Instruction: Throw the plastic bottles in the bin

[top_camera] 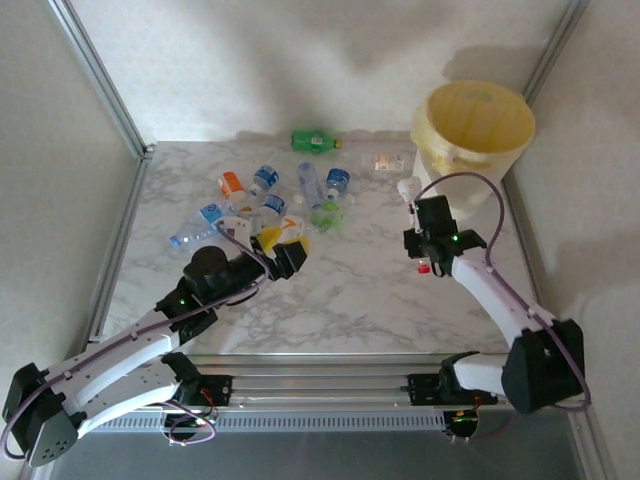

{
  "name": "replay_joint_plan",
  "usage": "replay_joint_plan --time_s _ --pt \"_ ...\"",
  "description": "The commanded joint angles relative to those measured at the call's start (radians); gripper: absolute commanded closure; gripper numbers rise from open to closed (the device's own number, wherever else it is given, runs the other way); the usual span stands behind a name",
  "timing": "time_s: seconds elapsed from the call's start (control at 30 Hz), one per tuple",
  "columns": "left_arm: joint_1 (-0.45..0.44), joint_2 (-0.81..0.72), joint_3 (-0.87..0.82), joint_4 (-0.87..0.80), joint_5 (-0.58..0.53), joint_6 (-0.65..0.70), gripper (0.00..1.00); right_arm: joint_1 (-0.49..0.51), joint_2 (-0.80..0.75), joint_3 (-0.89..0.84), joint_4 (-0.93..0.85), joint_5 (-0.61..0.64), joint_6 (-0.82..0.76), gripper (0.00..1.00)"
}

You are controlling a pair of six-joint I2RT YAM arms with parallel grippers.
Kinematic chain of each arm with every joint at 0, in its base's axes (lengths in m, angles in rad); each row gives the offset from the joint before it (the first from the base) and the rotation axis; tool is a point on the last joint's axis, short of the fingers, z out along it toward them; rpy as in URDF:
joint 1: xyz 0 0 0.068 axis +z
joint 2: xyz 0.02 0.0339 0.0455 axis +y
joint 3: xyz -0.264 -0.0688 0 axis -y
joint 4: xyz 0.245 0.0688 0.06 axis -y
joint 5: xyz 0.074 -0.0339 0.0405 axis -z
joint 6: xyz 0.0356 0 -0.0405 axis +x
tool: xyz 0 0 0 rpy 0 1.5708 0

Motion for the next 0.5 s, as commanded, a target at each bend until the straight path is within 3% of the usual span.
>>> replay_joint_plan --time_s 0.0,0.23,0.47 --pt "0.007 0.027 0.007 0.109 0.056 -0.035 0.0 0.034 -0.088 -0.064 0.1 -0.121 0.02 0.87" --pt "-0.005 0.12 0.046 0.175 0.093 -0.055 0.0 0.116 -0.22 -0.164 0.22 -0.205 0.026 0.86" --pt "-0.041 0.259 0.153 0.187 0.126 -0.059 0.01 0.222 -0.242 -0.18 0.268 -0.17 0.007 0.87"
